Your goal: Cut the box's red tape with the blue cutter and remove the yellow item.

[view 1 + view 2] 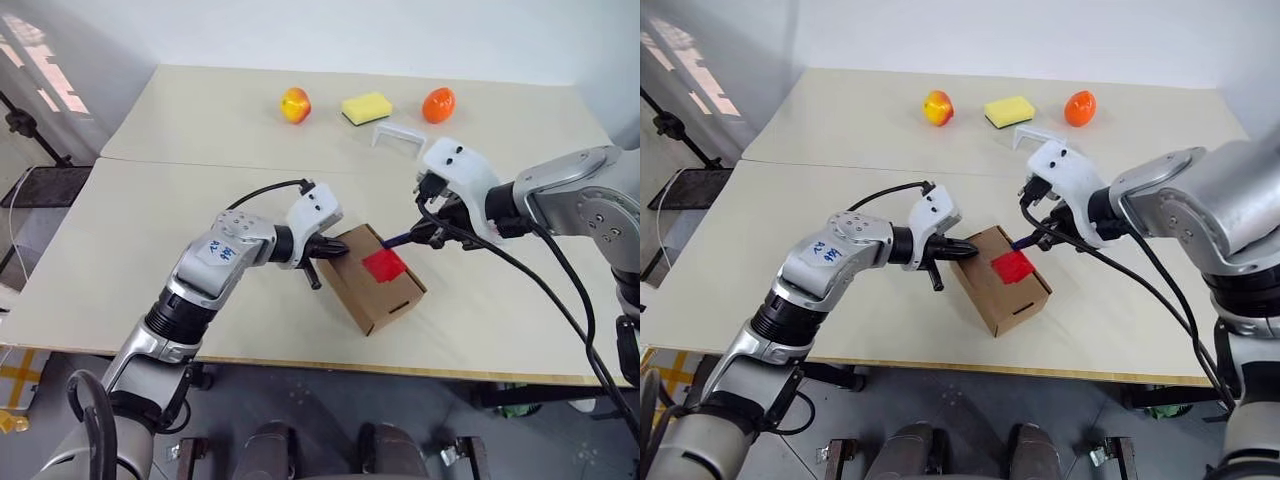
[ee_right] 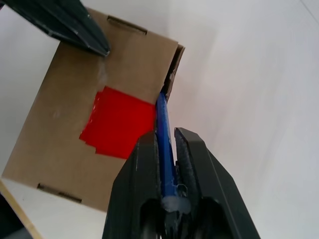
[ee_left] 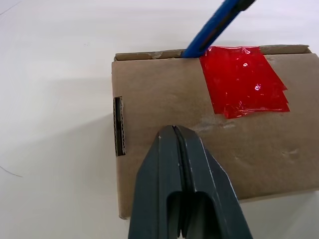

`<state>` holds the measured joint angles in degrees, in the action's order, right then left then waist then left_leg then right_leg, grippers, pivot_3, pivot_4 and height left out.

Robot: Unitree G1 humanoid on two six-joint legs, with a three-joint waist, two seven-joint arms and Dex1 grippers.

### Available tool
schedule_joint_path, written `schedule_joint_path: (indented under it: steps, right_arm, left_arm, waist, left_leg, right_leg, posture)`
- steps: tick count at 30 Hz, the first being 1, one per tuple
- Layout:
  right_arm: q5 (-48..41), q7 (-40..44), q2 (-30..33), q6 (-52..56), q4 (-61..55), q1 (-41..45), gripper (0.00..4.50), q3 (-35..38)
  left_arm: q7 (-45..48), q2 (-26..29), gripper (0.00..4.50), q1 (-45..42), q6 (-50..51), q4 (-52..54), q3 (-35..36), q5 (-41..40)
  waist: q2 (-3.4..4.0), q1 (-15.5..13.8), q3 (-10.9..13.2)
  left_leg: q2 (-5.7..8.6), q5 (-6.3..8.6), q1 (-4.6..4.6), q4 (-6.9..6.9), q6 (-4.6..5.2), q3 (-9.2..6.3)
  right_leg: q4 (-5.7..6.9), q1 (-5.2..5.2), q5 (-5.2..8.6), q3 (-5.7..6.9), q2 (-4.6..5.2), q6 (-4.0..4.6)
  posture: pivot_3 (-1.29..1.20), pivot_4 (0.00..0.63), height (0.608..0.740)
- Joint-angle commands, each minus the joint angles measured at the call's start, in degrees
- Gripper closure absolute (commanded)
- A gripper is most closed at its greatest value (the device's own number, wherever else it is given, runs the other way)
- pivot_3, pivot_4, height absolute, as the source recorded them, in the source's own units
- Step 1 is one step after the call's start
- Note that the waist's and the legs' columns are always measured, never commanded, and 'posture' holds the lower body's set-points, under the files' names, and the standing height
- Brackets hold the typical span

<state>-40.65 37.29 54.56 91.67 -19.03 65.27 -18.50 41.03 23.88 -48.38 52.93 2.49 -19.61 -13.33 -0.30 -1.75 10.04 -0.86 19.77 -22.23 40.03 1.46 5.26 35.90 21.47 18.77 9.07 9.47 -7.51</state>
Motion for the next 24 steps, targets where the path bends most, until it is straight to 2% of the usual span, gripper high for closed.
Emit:
schedule_joint_path:
  steps: [1, 6, 14, 17, 24]
  right_arm:
    - [-3.85, 0.83, 4.02, 0.83, -0.47, 2.36, 4.34, -2.09]
    - [-10.10, 0.82, 6.57, 0.83, 0.54, 4.46, 4.34, -3.99]
    - [-11.88, -1.08, 10.06, 0.83, -1.52, 0.09, 4.34, -6.01]
    - [-11.59, -2.44, 8.34, 0.83, -0.21, -0.33, 4.34, -5.04]
    - [-14.47, -1.63, 9.96, 0.83, -0.22, 2.32, 4.34, -5.04]
  left_arm:
    - [-1.28, -0.07, 4.50, 2.67, 4.87, -1.48, -4.72, 2.42]
    - [-2.73, -0.52, 4.50, 2.65, 5.82, -1.93, -5.19, 3.01]
    - [-3.73, -1.02, 4.50, 2.12, 5.52, -3.27, -5.19, 3.47]
    - [-3.84, -1.18, 4.50, 2.04, 5.30, -3.73, -5.25, 3.60]
    - [-3.77, -1.13, 4.50, 2.17, 5.08, -4.02, -5.14, 3.84]
  waist:
    - [-0.01, -0.04, -0.01]
    - [-0.09, -0.12, -0.06]
    - [-0.24, -0.54, -0.18]
    - [-0.24, -0.56, -0.18]
    - [-0.30, -0.51, -0.25]
  left_leg:
    - [0.00, 0.00, 0.00, 0.00, 0.00, -0.02]
    - [0.00, 0.01, 0.03, 0.00, 0.01, -0.07]
    - [-0.01, 0.01, 0.06, 0.01, 0.03, -0.08]
    - [-0.03, 0.00, 0.06, 0.02, 0.03, -0.07]
    - [-0.08, -0.01, 0.17, 0.03, 0.05, -0.07]
  right_leg:
    - [0.00, -0.01, 0.00, 0.00, 0.00, 0.00]
    - [-0.04, -0.06, 0.00, 0.00, 0.01, 0.00]
    - [-0.09, -0.12, 0.00, -0.01, 0.02, -0.01]
    - [-0.11, -0.12, -0.01, -0.02, 0.02, -0.01]
    - [-0.20, -0.27, -0.02, -0.02, 0.02, -0.03]
  posture:
    - [0.00, 0.150, 0.740]
    - [0.00, 0.150, 0.740]
    - [0.00, 0.150, 0.740]
    - [0.00, 0.150, 0.740]
    - [0.00, 0.150, 0.740]
